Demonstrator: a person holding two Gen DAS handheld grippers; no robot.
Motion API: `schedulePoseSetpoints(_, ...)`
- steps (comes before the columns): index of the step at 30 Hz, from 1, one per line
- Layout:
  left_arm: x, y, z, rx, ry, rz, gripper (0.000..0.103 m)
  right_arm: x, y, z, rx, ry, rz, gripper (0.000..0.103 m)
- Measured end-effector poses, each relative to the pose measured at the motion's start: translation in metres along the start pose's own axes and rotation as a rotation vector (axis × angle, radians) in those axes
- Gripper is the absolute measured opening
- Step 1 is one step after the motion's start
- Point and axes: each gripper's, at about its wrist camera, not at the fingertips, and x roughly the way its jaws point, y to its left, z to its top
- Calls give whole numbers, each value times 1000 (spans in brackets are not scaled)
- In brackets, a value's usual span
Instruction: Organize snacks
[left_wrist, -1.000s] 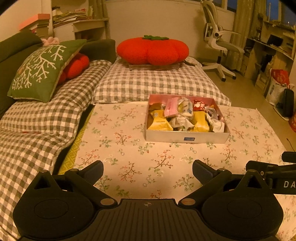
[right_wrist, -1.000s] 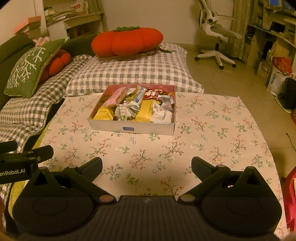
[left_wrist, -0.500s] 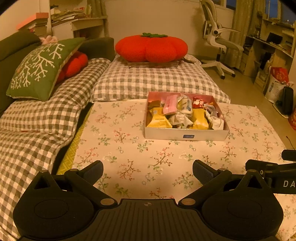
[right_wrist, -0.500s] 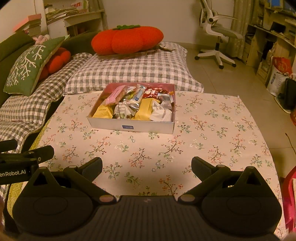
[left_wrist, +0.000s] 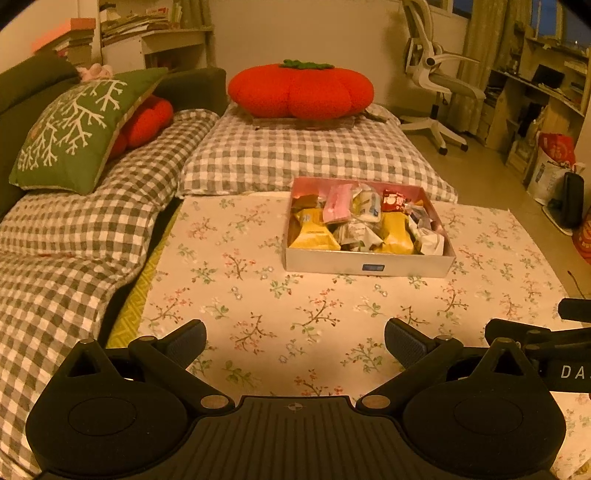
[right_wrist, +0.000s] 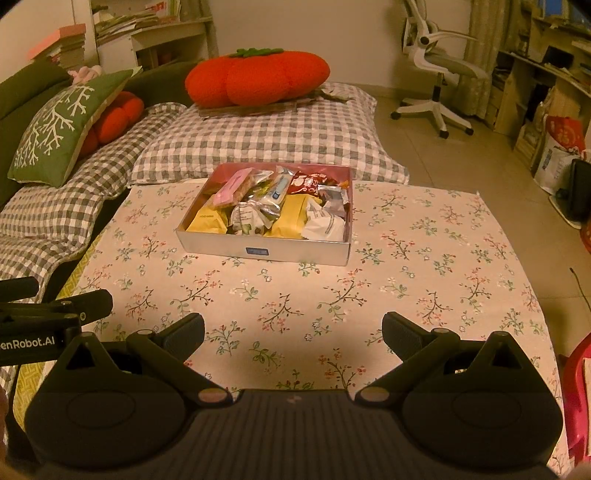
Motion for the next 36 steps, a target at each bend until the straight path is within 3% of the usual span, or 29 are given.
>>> schedulePoseSetpoints(36,0,-3,-1,1,19,-28,103,1,1,1,-5,3,-3,102)
